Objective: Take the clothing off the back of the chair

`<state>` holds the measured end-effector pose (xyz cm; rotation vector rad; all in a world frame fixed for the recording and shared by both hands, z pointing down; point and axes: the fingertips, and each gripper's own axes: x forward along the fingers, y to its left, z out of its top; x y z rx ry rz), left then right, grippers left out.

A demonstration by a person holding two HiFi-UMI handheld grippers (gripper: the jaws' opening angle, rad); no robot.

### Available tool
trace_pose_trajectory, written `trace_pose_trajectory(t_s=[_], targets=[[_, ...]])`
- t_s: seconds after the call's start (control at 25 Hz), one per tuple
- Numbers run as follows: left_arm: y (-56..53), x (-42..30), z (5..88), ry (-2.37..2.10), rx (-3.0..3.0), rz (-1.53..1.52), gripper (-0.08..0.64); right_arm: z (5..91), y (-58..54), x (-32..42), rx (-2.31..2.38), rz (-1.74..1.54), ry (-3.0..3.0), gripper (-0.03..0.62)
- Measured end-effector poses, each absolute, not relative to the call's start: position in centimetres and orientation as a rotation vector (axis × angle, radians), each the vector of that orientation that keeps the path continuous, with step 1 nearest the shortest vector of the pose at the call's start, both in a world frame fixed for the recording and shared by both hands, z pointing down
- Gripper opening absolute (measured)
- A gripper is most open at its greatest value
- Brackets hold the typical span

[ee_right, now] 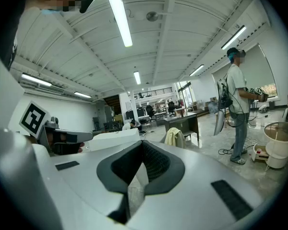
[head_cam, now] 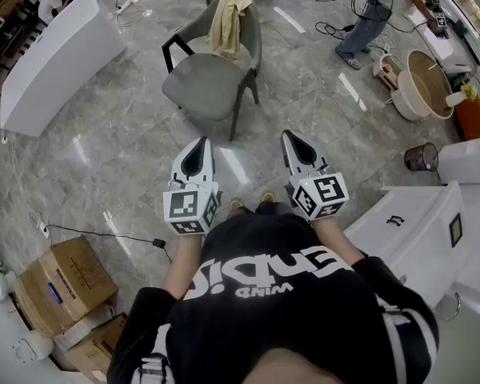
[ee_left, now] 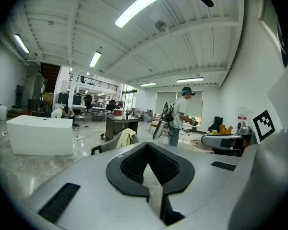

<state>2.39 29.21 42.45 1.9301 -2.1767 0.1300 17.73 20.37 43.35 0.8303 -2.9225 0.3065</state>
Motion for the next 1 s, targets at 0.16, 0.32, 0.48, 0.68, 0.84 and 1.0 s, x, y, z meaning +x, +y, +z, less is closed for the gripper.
trace_pose_trajectory(t_s=[0.16, 0.32, 0.48, 0.68, 0.84, 1.0], targets=[[29.2, 2.7, 43.0, -2.165, 1.931, 0.124, 0.015, 43.7, 20.5, 18.1, 0.841, 0.31, -2.919, 0.014], [29.0, 2.3, 43.0, -2.155, 1.946, 0.136, 0.015, 43.7, 20.5, 17.9, 0.869, 0.312, -2.915, 0.014], [29.2, 2.3, 43.6, -2.128, 1.988, 0.149, 0.015, 44.3, 21.0, 18.3, 0.908, 0.287, -2.901, 0.014], [29.2, 1.8, 44.5, -2.103, 2.02, 0.154, 0.015, 45.9, 21.3, 17.9, 0.961, 0.305, -2.872, 0.014], [28.4, 1.1, 44.8, -2.09, 2.031, 0.148, 0.015, 45.7, 20.8, 17.0, 0.966, 0.292, -2.872, 0.014], [26.4, -0.3, 45.4, -2.094, 2.03, 0.133, 0.015, 45.9, 18.6, 15.5, 0.966, 0.269, -2.881, 0.014]])
